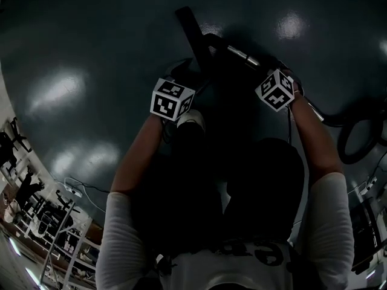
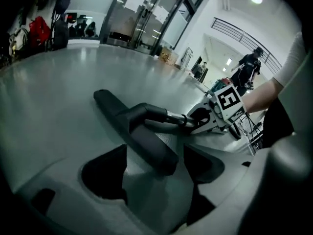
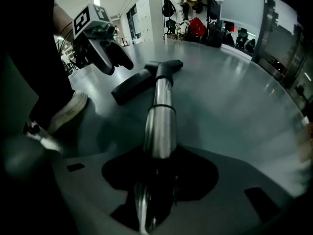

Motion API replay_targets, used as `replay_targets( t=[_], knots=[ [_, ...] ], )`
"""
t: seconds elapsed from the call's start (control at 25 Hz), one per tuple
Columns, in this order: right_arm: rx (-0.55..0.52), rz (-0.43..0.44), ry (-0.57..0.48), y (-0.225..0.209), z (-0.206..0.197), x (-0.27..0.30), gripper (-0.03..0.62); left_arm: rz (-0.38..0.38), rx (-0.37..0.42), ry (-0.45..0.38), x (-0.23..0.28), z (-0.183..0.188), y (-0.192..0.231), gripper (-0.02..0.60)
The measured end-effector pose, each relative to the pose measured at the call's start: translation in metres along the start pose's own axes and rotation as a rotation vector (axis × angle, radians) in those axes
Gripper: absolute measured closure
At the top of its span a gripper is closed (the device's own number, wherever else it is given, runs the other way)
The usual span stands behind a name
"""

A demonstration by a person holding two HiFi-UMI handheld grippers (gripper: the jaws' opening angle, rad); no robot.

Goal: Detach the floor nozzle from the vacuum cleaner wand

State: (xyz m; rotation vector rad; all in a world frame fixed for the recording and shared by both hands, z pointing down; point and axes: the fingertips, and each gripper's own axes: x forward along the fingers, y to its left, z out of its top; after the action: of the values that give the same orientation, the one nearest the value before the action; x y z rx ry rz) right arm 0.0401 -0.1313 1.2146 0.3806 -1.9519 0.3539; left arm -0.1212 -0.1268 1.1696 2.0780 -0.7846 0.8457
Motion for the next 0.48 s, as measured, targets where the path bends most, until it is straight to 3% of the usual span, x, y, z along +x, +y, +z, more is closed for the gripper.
replay_targets(
  t=[0.12, 0.24, 0.36, 0.4, 0.48],
  knots=[
    [-0.006, -0.030, -0.040, 0.001, 0.005, -0.013, 0.419, 0.003, 0.001, 0.007, 0.013, -0.002, 0.001, 0.128],
    [-0.016, -0.044, -0.094, 0.001, 0.014, -0.038, 0.419, -0.021, -0.060, -0.028, 0.020, 0.013, 0.001, 0.126],
    [-0.025, -0.045, -0.138, 0.003, 0.024, -0.057, 0.419, -0.130, -0.175, -0.120, 0.022, 0.043, -0.006, 0.127],
    [-0.029, -0.047, -0.151, 0.005, 0.028, -0.064, 0.419, -0.150, -0.160, -0.155, 0.019, 0.055, -0.009, 0.127],
    [-0.033, -0.058, -0.178, 0.006, 0.038, -0.082, 0.419, -0.149, -0.044, -0.228, 0.006, 0.083, -0.016, 0.127]
  ],
)
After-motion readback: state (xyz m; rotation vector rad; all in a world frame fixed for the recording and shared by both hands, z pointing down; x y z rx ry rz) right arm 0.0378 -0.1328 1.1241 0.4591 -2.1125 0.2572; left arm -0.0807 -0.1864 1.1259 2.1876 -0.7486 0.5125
